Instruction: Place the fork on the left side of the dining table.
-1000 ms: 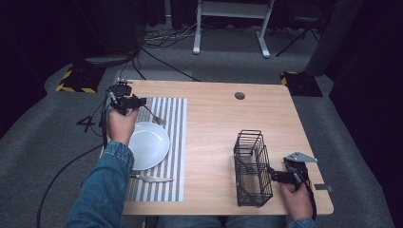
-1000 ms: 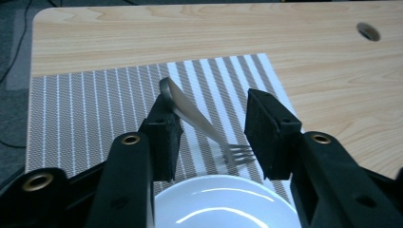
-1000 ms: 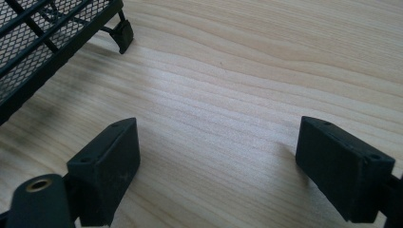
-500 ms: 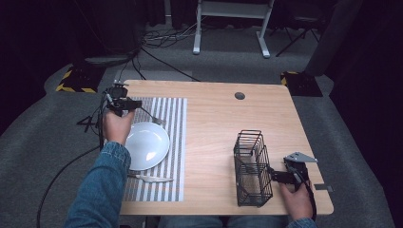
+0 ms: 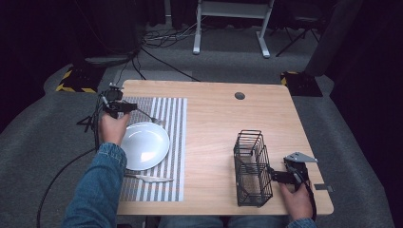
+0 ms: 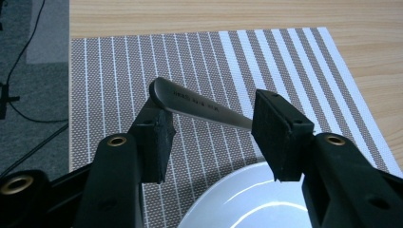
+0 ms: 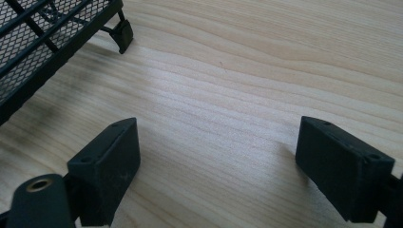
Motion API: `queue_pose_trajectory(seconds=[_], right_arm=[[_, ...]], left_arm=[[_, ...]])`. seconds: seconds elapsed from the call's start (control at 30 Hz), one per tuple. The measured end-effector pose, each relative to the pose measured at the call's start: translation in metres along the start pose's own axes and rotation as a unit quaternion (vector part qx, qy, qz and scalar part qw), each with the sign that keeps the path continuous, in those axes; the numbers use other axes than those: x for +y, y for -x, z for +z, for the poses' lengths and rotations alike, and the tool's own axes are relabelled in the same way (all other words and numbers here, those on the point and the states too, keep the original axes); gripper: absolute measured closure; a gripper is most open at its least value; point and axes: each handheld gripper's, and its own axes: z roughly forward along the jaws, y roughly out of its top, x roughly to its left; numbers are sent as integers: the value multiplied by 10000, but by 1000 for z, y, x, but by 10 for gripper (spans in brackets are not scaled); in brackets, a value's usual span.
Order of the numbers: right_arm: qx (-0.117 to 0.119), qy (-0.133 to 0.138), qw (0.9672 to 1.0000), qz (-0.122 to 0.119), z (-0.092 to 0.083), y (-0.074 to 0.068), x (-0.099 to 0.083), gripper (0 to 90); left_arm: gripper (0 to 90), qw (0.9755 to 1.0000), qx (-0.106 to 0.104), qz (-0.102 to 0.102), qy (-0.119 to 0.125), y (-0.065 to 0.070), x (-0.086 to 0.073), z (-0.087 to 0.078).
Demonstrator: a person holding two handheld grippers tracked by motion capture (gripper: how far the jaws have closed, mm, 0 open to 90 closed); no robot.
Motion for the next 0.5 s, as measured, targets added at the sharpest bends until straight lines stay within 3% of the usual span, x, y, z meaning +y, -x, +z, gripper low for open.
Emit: queue_pose_trajectory(seconds=[0.27,0.5], right_arm=[[-2,-3,10000,3,0,0,0,150],[0,0,10000,2,0,0,0,150]], left_arm=[[490,9999,82,-24,-94,-9,-5,5],[487,9998,31,-92,-154,-13,-9,12]])
